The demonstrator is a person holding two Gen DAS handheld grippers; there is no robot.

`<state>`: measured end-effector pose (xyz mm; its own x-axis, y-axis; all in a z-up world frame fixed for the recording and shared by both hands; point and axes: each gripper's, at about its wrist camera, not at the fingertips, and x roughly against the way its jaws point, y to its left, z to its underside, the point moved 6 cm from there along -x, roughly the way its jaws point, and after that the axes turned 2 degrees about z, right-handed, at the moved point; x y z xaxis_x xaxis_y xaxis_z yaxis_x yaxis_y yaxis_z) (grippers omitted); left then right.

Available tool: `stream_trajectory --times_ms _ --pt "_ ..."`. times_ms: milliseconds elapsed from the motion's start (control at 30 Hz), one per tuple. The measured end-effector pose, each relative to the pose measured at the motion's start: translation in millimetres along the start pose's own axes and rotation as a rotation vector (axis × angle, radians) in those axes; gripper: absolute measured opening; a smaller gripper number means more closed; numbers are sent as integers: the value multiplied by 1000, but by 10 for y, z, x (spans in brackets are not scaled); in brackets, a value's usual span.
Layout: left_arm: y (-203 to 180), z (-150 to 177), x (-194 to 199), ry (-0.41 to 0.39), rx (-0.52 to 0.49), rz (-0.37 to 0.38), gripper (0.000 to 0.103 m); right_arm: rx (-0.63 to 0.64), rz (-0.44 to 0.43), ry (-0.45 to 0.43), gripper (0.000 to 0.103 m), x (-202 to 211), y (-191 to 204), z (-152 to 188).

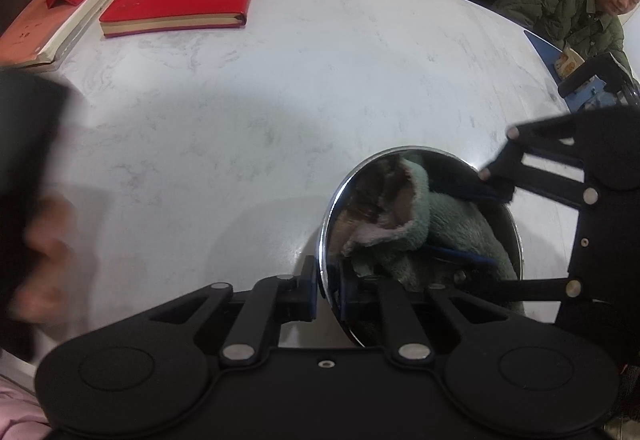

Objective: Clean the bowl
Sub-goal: 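Wipe the bowl interior with the towel in the right tool while the left tool holds the rim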

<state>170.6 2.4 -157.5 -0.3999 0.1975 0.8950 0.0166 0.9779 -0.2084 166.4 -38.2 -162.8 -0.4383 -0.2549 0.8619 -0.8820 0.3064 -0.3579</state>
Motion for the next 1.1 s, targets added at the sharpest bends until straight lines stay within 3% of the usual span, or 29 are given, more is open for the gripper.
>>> stream_trajectory --times_ms 133,200,300,533,733,1100 --pt "0 -19 -9 -3 9 5 9 -252 -107 57 30 -5 -134 65" --pt "-5 -29 -14 -5 8 10 9 -416 -208 79 30 -3 -205 124" --pt "8 -39 -18 1 16 23 9 -503 -251 71 29 8 -249 158" --pt "-53 64 56 27 17 29 11 -382 -189 64 29 -30 -257 78" --pt "9 -168 284 -49 3 26 12 -258 -176 57 29 -23 -158 74" --pt "-75 -293 -8 0 -42 62 9 -81 -135 47 31 -16 -5 89"
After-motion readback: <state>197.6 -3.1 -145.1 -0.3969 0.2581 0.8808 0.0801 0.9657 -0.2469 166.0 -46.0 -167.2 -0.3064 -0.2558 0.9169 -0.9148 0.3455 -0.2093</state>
